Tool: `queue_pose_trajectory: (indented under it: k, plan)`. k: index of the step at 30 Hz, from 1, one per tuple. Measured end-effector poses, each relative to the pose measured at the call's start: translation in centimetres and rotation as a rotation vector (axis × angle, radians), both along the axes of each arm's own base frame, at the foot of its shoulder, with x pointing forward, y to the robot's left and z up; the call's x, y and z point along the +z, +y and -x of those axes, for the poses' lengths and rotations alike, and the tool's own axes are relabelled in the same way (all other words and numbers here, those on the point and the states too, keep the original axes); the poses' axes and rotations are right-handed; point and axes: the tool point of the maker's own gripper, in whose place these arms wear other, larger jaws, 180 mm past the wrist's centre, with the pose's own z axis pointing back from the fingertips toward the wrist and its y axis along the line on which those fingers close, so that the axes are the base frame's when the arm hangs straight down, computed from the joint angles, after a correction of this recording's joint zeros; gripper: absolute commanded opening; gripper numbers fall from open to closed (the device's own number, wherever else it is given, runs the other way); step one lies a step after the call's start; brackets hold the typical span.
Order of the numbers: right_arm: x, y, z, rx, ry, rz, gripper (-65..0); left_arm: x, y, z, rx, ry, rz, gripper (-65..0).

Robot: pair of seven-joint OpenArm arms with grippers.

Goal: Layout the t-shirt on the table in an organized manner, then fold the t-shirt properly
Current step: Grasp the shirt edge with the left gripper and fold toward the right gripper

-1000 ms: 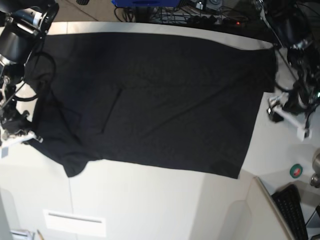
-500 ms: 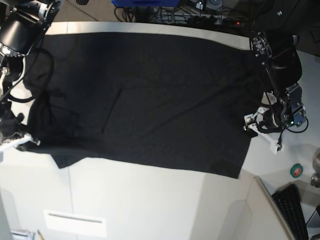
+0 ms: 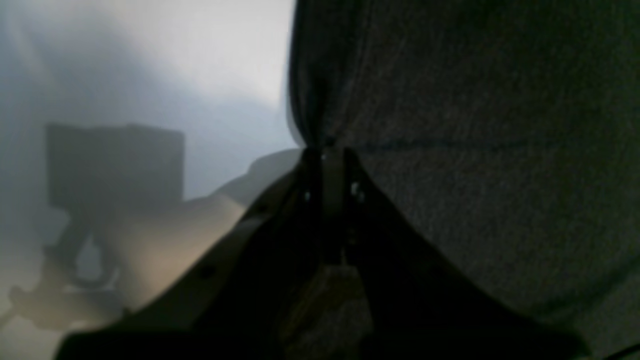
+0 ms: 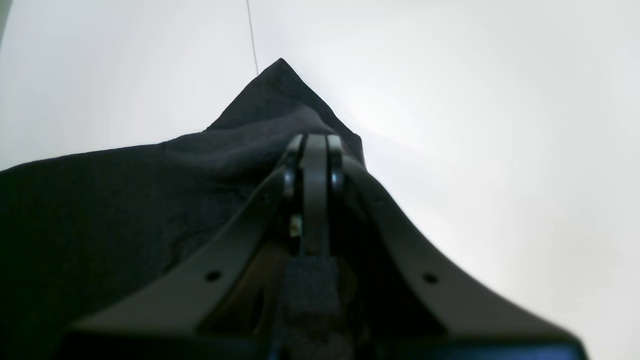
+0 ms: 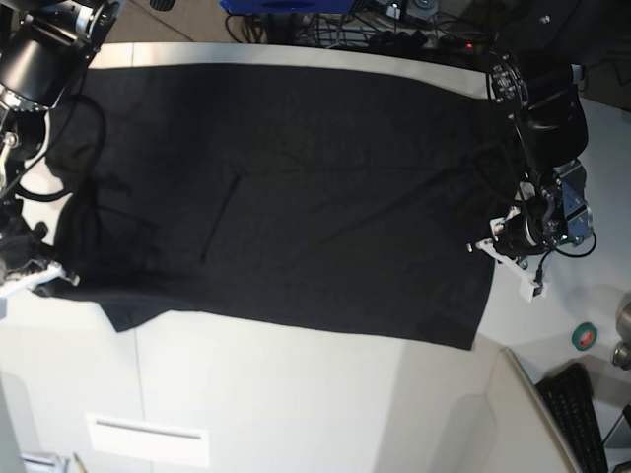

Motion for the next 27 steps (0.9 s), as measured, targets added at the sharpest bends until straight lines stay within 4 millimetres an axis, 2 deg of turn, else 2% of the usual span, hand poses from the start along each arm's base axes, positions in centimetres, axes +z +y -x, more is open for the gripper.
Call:
queue_pose_trajectory:
  k: [5,9,12,15,19,27]
  plan:
    - [-0.7,0.0,0.7,0.000,0.020,-0.001,-65.0,1.2,0.3,0.5,-0.032,-0.009,-0.059,-65.0]
    - [-0.7,0.0,0.7,0.001,0.021,0.000,-65.0,2.8,1.3,2.5,-0.070,0.034,-0.140,-65.0]
    - [-1.0,0.1,1.0,0.003,0.030,-0.001,-65.0,4.3,1.9,3.2,-0.082,0.048,-0.182,-65.0]
    - [-1.1,0.0,1.2,0.002,0.036,0.002,-65.0,4.3,1.9,5.1,-0.097,0.100,-0.200,-65.0]
    - [-1.1,0.1,1.1,0.002,0.034,-0.001,-65.0,3.3,2.1,9.1,-0.114,0.213,-0.229,-65.0]
    - [-1.1,0.1,1.2,0.002,0.035,-0.001,-65.0,4.7,1.1,11.3,-0.144,0.202,-0.272,-65.0]
